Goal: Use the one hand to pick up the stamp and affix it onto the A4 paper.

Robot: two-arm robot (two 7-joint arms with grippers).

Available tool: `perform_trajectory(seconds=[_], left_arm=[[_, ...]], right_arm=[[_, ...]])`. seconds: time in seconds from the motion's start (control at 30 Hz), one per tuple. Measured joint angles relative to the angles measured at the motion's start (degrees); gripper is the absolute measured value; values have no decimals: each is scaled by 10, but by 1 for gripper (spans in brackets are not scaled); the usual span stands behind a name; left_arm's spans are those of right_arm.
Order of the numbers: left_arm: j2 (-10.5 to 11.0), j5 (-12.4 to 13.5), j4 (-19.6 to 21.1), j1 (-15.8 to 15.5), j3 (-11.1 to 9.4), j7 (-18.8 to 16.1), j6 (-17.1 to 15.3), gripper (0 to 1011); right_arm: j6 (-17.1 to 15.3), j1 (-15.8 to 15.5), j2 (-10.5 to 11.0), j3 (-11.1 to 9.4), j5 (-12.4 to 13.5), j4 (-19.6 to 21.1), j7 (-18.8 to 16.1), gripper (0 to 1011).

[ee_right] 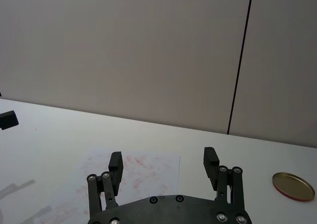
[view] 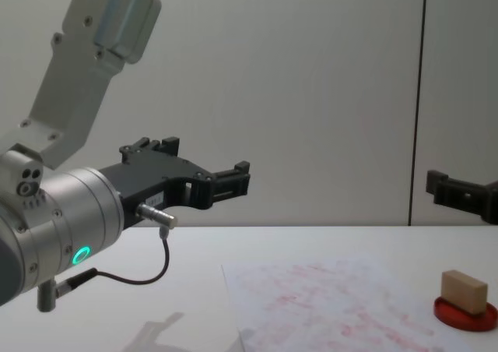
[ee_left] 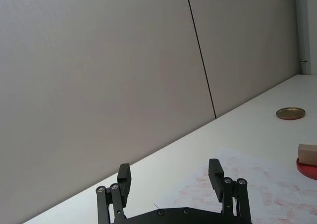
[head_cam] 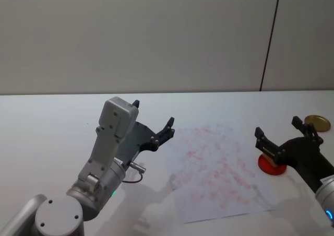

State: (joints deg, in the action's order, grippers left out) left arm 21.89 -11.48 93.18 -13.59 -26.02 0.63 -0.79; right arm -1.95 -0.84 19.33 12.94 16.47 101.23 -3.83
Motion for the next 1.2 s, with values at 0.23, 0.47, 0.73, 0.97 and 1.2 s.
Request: perform_trajectory(seconds=[0.23,0.47,0.73,0.97,1.2], left_arm=[[0,0,0,0,0,0,0,993],[0,0,0,0,0,0,0,993],[0,0,0,0,0,0,0,993],[0,0,0,0,0,0,0,993],[0,0,0,0,0,0,0,993]], right_arm=[[0,0,0,0,0,0,0,1001],[0,0,0,0,0,0,0,1001],[-2,2,0,-1,0,-2,-2,1001],[-21,14,-2,-3,1,-17,-12,1001],[-50,32,-6,-6,6,-47,-27,1001]])
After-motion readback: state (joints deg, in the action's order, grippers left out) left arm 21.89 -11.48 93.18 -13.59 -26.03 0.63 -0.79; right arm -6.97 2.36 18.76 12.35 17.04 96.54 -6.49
